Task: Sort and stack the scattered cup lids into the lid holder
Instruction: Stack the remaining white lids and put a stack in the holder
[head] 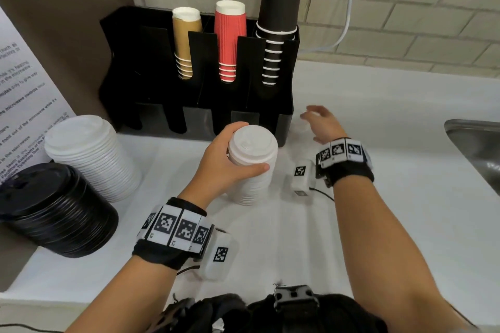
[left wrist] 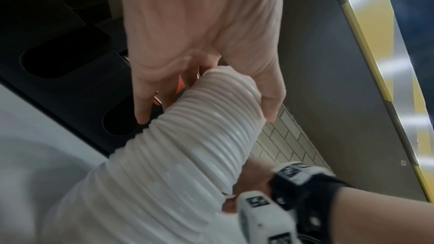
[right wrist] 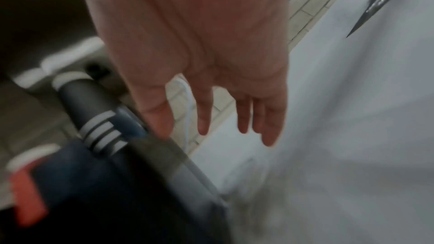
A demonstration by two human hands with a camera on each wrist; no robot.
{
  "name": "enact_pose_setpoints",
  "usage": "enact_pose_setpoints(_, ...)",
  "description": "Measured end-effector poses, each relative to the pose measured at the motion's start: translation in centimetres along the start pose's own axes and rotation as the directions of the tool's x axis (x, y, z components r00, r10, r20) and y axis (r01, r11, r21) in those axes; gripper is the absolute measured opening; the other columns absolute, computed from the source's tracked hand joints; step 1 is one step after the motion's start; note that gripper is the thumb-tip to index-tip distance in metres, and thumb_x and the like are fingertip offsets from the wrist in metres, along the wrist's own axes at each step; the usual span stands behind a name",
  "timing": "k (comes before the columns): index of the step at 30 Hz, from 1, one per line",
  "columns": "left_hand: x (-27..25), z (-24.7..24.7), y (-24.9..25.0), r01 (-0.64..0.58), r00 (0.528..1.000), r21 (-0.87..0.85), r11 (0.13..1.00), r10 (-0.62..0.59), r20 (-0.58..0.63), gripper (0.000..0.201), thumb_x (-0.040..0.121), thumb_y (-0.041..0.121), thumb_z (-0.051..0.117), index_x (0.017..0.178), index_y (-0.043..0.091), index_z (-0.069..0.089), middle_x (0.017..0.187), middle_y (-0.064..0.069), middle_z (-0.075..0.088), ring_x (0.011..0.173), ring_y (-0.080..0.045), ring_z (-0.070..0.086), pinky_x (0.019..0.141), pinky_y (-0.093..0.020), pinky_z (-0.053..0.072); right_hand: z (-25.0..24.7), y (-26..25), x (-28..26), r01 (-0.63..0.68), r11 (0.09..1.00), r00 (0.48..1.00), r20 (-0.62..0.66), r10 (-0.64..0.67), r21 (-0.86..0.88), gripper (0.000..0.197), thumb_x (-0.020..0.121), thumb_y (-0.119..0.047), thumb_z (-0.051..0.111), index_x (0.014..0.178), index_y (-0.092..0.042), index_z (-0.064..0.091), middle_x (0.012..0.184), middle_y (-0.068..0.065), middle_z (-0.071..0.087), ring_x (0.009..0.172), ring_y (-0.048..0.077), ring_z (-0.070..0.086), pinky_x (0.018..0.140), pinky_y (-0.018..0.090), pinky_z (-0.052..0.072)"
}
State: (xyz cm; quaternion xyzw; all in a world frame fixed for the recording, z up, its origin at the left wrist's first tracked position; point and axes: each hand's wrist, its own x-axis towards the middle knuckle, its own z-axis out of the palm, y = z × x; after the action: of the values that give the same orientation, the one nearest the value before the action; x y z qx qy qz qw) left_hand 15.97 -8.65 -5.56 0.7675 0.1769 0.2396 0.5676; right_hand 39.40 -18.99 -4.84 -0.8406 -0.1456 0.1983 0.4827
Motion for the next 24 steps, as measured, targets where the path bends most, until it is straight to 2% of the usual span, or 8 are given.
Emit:
enact_pose_setpoints(2,0.1,0.0,0.0,-0.003,1.0,0.006,1.0,0.003,0.0,0.072,0.067,0.015,0.088,0.127,0.029,0.05,0.123,0.015,0.057,0.117,-0.003,0.052,0.095,-0.023,0.046,0.6,0.8,2.0,-0.092,0.966,0.988,0.099,0.119,-0.243,0.055,0.088,-0.035,0.06,0.14,-0.029,0.042,0.141,0.007,0.044,0.126,0.03,0.045,0.104,0.037,0.038)
enact_pose_setpoints(5,0.2,-0.1,0.1,-0.004,1.0,0.017,1.0,0.004,0.013,0.072,0.068,0.016,0.088,0.129,0.027,0.05,0.124,0.013,0.057,0.117,-0.003,0.051,0.096,-0.023,0.045,1.4,1.5,3.4,-0.025,0.895,0.996,0.064,0.059,-0.445,0.058,0.086,-0.038,0.064,0.139,-0.028,0.044,0.145,0.012,0.038,0.131,0.034,0.039,0.108,0.038,0.032)
enact_pose_setpoints(9,0.2,0.0,0.1,0.001,1.0,0.025,1.0,-0.001,0.01,0.074,0.067,0.017,0.088,0.131,0.025,0.05,0.126,0.012,0.057,0.119,-0.006,0.051,0.098,-0.026,0.046,2.0,1.1,4.8,-0.013,0.543,1.0,0.003,0.029,-0.839,0.054,0.081,-0.051,0.057,0.124,-0.02,0.051,0.132,0.012,0.043,0.122,0.036,0.043,0.101,0.045,0.04)
enact_pose_setpoints(11,0.3,0.0,0.1,-0.002,1.0,0.02,1.0,0.001,0.01,0.074,0.067,0.017,0.088,0.13,0.025,0.05,0.124,0.013,0.057,0.118,-0.005,0.051,0.098,-0.026,0.046,2.1,1.1,5.4,0.025,0.471,0.999,0.035,0.013,-0.882,0.058,0.083,-0.054,0.056,0.122,-0.012,0.055,0.13,0.013,0.05,0.119,0.033,0.048,0.094,0.039,0.041)
enact_pose_setpoints(15,0.4,0.1,0.0,0.001,1.0,0.012,1.0,-0.001,0.017,0.074,0.067,0.016,0.088,0.129,0.026,0.05,0.123,0.016,0.057,0.116,0.0,0.051,0.096,-0.024,0.046,1.5,2.1,5.7,0.158,0.514,0.987,0.149,-0.058,-0.843,0.055,0.085,-0.045,0.06,0.118,-0.002,0.056,0.121,0.017,0.06,0.107,0.033,0.058,0.074,0.031,0.04)
enact_pose_setpoints(19,0.4,0.0,-0.1,-0.01,1.0,0.018,1.0,0.01,0.016,0.074,0.066,0.016,0.089,0.128,0.026,0.049,0.121,0.017,0.056,0.114,0.003,0.051,0.092,-0.019,0.046,1.1,2.7,4.3,0.068,0.723,0.997,0.027,-0.068,-0.687,0.059,0.085,-0.044,0.06,0.128,-0.008,0.039,0.122,0.017,0.051,0.108,0.037,0.055,0.08,0.038,0.046)
enact_pose_setpoints(22,0.4,-0.1,-0.1,-0.009,1.0,0.011,1.0,0.008,0.012,0.072,0.066,0.016,0.089,0.125,0.026,0.05,0.119,0.016,0.057,0.111,0.001,0.052,0.09,-0.02,0.047,0.1,1.8,1.9,0.034,0.849,0.994,-0.073,-0.085,-0.527,0.054,0.09,-0.046,0.053,0.13,-0.013,0.039,0.124,0.02,0.049,0.11,0.038,0.053,0.086,0.038,0.043)
enact_pose_setpoints(24,0.3,0.0,-0.2,-0.002,1.0,0.005,1.0,0.002,0.014,0.071,0.066,0.017,0.089,0.124,0.027,0.051,0.118,0.017,0.057,0.11,0.002,0.053,0.089,-0.02,0.047,-0.8,0.7,-0.4,0.102,0.938,0.983,-0.113,-0.147,-0.33,0.047,0.091,-0.044,0.052,0.128,-0.017,0.043,0.122,0.02,0.05,0.105,0.034,0.052,0.083,0.035,0.039)
